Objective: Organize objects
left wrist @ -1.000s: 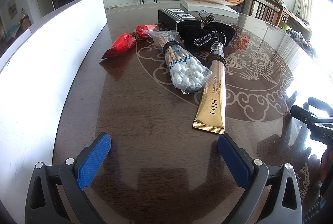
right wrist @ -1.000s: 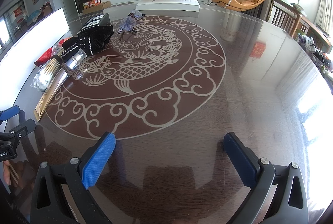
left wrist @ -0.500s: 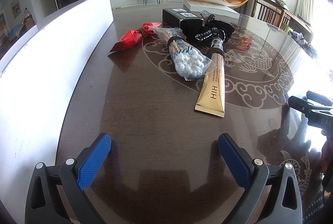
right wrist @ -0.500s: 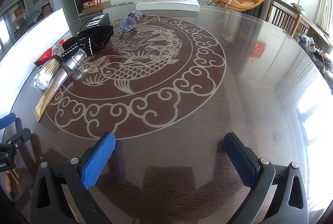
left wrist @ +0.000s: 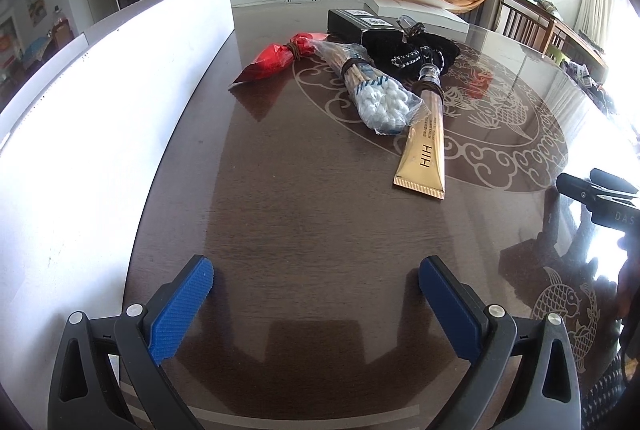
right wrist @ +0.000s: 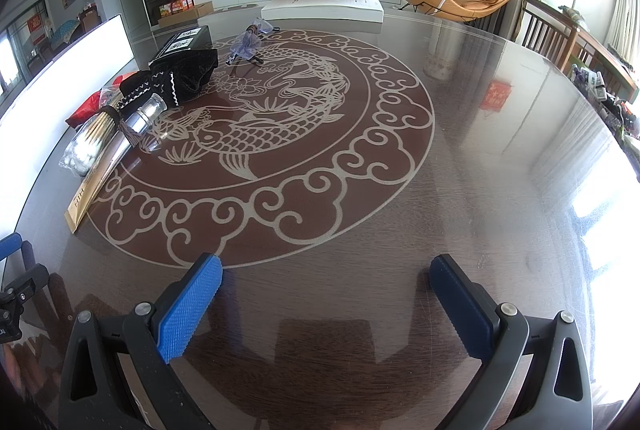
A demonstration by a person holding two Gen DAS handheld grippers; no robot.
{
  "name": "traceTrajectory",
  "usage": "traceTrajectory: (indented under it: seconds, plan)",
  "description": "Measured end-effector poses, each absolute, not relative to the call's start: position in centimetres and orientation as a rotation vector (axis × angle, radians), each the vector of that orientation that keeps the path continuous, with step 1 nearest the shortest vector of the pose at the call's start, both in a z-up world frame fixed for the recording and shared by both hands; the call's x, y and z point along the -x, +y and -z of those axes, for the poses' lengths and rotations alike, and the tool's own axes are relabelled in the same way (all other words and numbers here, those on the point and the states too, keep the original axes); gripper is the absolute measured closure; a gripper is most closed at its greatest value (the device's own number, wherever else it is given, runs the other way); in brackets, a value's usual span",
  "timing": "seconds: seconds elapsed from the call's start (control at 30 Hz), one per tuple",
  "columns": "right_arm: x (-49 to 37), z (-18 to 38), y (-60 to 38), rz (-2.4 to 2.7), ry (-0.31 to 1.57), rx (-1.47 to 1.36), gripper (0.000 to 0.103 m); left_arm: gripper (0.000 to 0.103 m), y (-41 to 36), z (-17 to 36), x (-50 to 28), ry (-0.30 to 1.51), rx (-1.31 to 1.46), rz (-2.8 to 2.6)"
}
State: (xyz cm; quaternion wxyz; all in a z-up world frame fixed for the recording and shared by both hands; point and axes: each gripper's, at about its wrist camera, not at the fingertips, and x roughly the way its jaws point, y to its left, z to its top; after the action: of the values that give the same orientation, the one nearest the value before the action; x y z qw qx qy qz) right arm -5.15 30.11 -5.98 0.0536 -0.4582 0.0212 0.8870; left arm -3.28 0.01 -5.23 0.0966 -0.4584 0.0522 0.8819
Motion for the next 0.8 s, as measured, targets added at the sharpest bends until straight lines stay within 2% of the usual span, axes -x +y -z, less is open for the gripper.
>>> traceTrajectory:
  seconds: [0.8]
  plan:
    - [5.2,6.0,30.1,-2.695,0.064,1.393,0.0,0.0,-0.4,5.1,2.5,0.154,1.323,-2.626]
